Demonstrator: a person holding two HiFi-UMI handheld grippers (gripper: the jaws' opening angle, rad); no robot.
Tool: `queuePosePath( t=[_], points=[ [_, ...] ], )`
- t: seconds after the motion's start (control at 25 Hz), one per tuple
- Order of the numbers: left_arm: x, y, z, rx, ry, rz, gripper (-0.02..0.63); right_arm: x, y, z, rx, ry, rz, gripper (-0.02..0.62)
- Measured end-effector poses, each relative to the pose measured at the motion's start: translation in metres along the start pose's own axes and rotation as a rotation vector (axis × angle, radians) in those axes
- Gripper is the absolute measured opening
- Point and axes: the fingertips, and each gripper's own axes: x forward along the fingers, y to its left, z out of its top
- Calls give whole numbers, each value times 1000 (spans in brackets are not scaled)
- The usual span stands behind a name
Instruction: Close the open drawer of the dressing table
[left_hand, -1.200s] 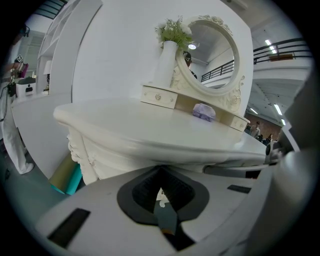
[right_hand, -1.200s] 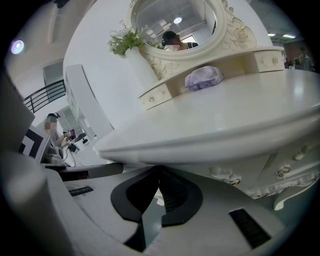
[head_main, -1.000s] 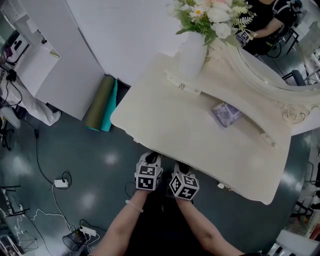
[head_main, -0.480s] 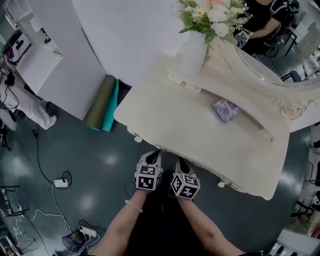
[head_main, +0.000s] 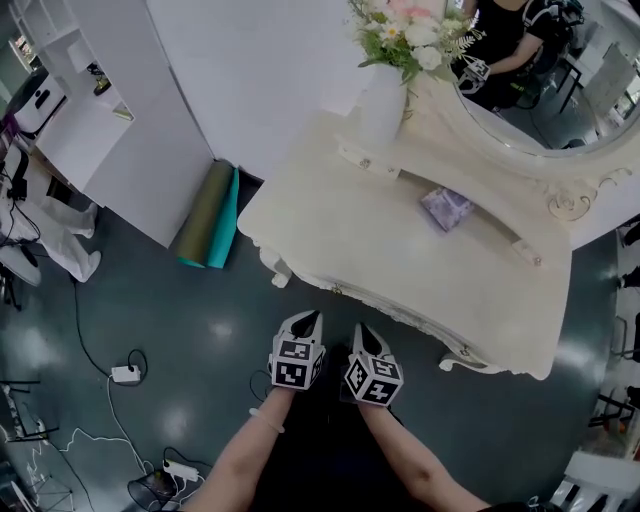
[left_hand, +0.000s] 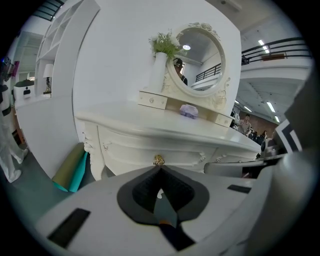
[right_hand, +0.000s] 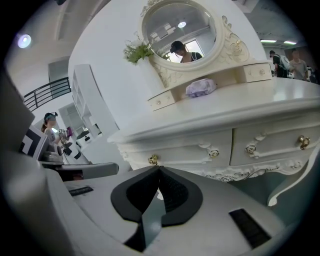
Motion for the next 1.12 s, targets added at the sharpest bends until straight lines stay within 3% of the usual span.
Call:
queuePosePath(
  t=[0.28, 0.48, 0.84, 1.12],
  points=[
    [-35, -20, -12, 9, -40, -56, 25, -38, 20, -6, 34, -69, 35, 26],
    [-66, -44, -8, 11, -95, -131, 23, -74, 44, 13, 27, -165, 92, 26],
    [-129, -91, 72, 109, -338, -265, 23, -151, 67, 100, -34, -446, 122, 25],
    [-166, -119, 120, 162, -415, -355, 23, -212, 69, 148, -18, -603, 137, 25]
  ],
)
